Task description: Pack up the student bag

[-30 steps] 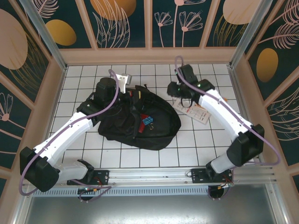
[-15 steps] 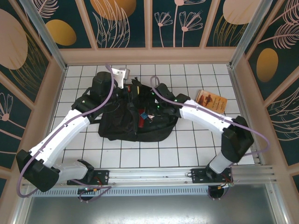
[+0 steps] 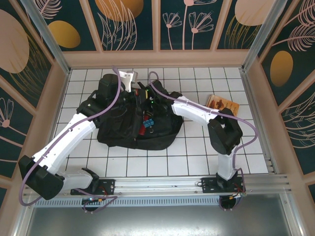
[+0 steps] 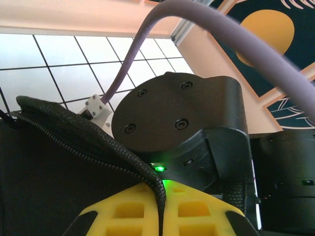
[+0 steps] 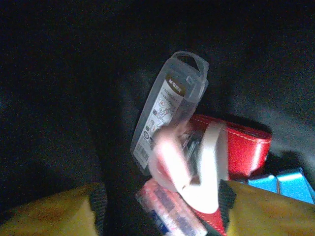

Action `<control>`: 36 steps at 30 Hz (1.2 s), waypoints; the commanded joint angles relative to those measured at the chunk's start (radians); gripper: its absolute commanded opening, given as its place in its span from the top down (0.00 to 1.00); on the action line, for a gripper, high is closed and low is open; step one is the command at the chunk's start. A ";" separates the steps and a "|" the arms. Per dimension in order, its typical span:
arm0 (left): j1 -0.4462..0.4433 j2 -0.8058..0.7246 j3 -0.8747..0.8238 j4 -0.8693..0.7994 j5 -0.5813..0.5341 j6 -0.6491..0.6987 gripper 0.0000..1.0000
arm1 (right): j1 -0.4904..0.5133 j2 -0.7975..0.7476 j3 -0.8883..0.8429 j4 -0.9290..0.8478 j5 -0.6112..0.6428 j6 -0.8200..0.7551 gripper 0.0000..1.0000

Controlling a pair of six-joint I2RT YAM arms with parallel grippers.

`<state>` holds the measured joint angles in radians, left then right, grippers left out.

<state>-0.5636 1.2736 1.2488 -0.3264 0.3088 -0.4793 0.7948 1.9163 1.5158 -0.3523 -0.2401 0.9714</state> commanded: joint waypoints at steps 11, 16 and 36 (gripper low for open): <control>-0.005 -0.020 0.041 0.077 -0.028 0.035 1.00 | 0.018 -0.081 0.035 -0.033 0.110 -0.121 0.33; -0.005 -0.007 0.021 0.059 -0.082 0.056 1.00 | 0.020 -0.206 -0.018 -0.106 0.209 -0.264 0.35; -0.005 -0.048 -0.108 0.121 -0.339 0.066 1.00 | -0.646 -0.622 -0.600 -0.167 0.265 -0.199 0.08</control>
<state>-0.5648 1.2736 1.1553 -0.2676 0.0765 -0.4431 0.2325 1.3148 0.9913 -0.5468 0.0662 0.7132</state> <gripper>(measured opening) 0.072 0.920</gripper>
